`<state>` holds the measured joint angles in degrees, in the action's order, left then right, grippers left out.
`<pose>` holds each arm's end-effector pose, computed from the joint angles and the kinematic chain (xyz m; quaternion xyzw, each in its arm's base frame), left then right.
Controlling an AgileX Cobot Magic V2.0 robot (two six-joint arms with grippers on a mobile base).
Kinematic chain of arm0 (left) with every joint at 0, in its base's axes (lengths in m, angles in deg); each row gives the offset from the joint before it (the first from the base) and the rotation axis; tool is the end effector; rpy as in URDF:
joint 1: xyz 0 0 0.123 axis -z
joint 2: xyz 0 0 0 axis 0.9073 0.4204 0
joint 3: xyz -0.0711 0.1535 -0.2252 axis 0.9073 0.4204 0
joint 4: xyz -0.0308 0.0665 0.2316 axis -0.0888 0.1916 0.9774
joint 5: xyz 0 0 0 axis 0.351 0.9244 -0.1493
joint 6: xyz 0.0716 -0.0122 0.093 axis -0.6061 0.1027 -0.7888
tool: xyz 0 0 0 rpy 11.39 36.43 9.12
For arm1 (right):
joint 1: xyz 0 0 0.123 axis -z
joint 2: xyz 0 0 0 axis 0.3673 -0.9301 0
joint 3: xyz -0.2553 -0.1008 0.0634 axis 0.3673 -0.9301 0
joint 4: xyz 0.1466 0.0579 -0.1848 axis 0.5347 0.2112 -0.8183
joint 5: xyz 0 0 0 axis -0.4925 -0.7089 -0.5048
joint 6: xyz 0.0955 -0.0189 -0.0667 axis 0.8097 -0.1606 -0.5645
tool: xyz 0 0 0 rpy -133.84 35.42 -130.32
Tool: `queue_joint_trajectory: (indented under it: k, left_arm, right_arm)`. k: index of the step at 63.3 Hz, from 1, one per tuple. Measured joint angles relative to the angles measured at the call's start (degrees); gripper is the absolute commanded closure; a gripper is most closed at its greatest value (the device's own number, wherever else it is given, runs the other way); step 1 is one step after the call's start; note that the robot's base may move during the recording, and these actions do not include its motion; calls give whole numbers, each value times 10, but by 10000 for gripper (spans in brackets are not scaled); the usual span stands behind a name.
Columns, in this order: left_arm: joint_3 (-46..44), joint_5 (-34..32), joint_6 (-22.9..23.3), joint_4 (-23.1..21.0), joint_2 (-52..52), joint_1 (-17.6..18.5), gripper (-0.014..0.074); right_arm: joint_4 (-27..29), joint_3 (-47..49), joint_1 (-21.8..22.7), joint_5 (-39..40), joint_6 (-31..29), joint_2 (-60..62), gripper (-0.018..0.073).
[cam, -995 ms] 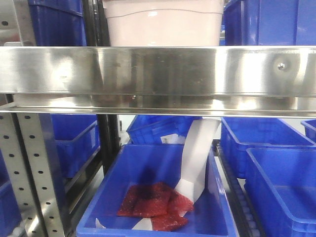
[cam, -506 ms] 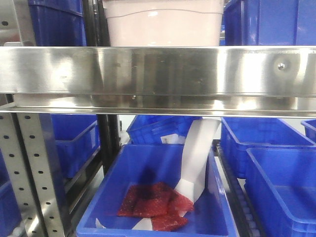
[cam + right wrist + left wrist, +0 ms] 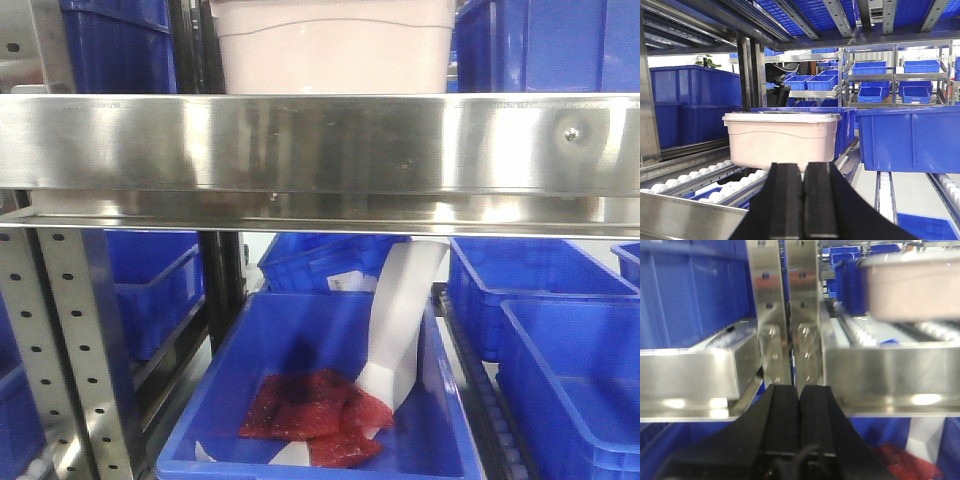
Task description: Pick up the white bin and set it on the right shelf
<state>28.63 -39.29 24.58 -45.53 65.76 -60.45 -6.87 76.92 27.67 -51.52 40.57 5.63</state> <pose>0.0794 -0.0066 0.2427 0.0529 0.6969 -0.0051 0.7152 0.0368 0.0307 0.3209 -0.0306 0.6117 0.1169 0.7818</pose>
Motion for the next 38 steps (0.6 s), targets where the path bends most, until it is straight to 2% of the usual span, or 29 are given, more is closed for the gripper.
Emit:
queue_joint_trajectory:
  k: [6,13,23,38]
  left_arm:
    - [61,-65,1,5,0,0,713]
    - [91,-97,2,5,0,0,713]
    - [93,-90,2,5,-18,0,714]
    - [93,-35,2,5,-53,0,713]
  right_arm:
    - [0,0,0,0,0,0,487]
    - [1,0,0,0,0,0,487]
    - [1,0,0,0,0,1,487]
    - [1,0,0,0,0,1,487]
